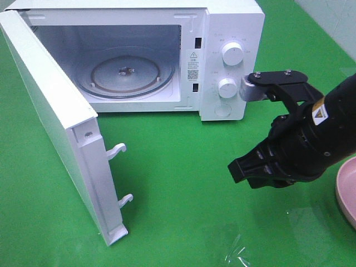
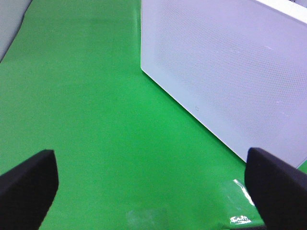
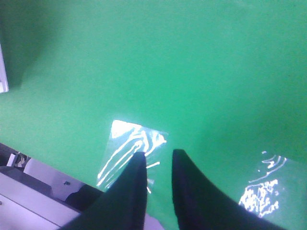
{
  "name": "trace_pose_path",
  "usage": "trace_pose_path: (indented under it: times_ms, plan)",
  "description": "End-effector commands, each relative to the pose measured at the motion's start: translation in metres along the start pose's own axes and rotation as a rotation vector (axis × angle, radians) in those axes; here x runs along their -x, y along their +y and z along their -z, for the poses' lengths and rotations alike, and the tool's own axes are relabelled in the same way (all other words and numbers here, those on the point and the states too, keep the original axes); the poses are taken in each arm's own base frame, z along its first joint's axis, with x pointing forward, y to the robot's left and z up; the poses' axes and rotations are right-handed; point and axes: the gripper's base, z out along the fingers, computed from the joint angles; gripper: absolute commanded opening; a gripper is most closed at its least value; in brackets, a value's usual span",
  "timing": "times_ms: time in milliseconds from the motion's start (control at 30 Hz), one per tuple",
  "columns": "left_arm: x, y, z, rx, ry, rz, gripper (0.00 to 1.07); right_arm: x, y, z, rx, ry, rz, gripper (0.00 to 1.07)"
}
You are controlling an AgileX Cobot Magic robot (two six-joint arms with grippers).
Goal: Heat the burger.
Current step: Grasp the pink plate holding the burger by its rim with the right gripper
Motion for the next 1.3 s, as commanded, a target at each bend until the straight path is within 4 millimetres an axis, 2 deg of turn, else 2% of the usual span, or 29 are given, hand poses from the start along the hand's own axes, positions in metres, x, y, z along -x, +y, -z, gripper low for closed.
trace_pose_path:
  times_ms: [33, 67, 100, 133, 167, 200, 233, 267, 300, 333, 367, 400, 433, 533, 633, 833, 900, 1100, 1167, 1267, 1300]
  plan:
    - [-0.001, 0.000, 0.001, -0.004, -0.025, -0.004, 0.98, -0.003, -0.003, 0.012, -0.019, -0.001, 0.017, 0.29]
    - [-0.001, 0.000, 0.001, -0.004, -0.025, -0.004, 0.98, -0.003, -0.009, 0.020, -0.036, -0.016, 0.005, 0.38]
    - [-0.001, 0.000, 0.001, -0.004, -0.025, -0.004, 0.98, -0.003, -0.009, 0.020, -0.036, -0.016, 0.005, 0.38]
    - [-0.001, 0.000, 0.001, -0.004, -0.025, -0.004, 0.98, -0.003, -0.016, 0.028, -0.059, -0.032, 0.005, 0.48]
    - [-0.001, 0.000, 0.001, -0.004, -0.025, -0.004, 0.98, -0.003, -0.016, 0.028, -0.059, -0.032, 0.005, 0.48]
    - [-0.001, 0.000, 0.001, -0.004, -0.025, -0.004, 0.98, -0.004, -0.023, 0.035, -0.091, -0.048, 0.009, 0.58]
    - [-0.001, 0.000, 0.001, -0.004, -0.025, -0.004, 0.98, -0.003, -0.027, 0.038, -0.108, -0.061, 0.009, 0.64]
    - [-0.001, 0.000, 0.001, -0.004, -0.025, -0.004, 0.98, -0.003, -0.027, 0.038, -0.108, -0.061, 0.009, 0.64]
    - [-0.001, 0.000, 0.001, -0.004, -0.025, -0.004, 0.98, -0.004, -0.034, 0.044, -0.133, -0.074, -0.002, 0.72]
    - [-0.001, 0.000, 0.001, -0.004, -0.025, -0.004, 0.98, -0.004, -0.034, 0.044, -0.133, -0.074, -0.002, 0.72]
    - [-0.001, 0.000, 0.001, -0.004, -0.025, -0.004, 0.98, -0.004, -0.042, 0.048, -0.164, -0.079, -0.011, 0.82]
    - [-0.001, 0.000, 0.001, -0.004, -0.025, -0.004, 0.98, -0.004, -0.042, 0.048, -0.164, -0.079, -0.011, 0.82]
    - [-0.001, 0.000, 0.001, -0.004, -0.025, -0.004, 0.98, -0.006, -0.049, 0.049, -0.191, -0.061, -0.025, 0.87]
    - [-0.001, 0.000, 0.001, -0.004, -0.025, -0.004, 0.98, -0.010, -0.067, 0.052, -0.247, -0.019, -0.083, 0.88]
    - [-0.001, 0.000, 0.001, -0.004, -0.025, -0.004, 0.98, -0.011, -0.072, 0.053, -0.261, -0.011, -0.095, 0.88]
    - [-0.001, 0.000, 0.001, -0.004, -0.025, -0.004, 0.98, -0.018, -0.098, 0.057, -0.333, 0.030, -0.195, 0.87]
    - [-0.001, 0.000, 0.001, -0.004, -0.025, -0.004, 0.98, -0.019, -0.100, 0.056, -0.335, 0.036, -0.201, 0.86]
    - [-0.001, 0.000, 0.001, -0.004, -0.025, -0.004, 0.98, -0.018, -0.106, 0.046, -0.338, 0.077, -0.219, 0.86]
    - [-0.001, 0.000, 0.001, -0.004, -0.025, -0.004, 0.98, -0.016, -0.111, 0.028, -0.332, 0.123, -0.223, 0.86]
    - [-0.001, 0.000, 0.001, -0.004, -0.025, -0.004, 0.98, -0.016, -0.113, 0.020, -0.328, 0.144, -0.226, 0.85]
    - [-0.001, 0.000, 0.001, -0.004, -0.025, -0.004, 0.98, -0.015, -0.115, 0.010, -0.324, 0.167, -0.227, 0.85]
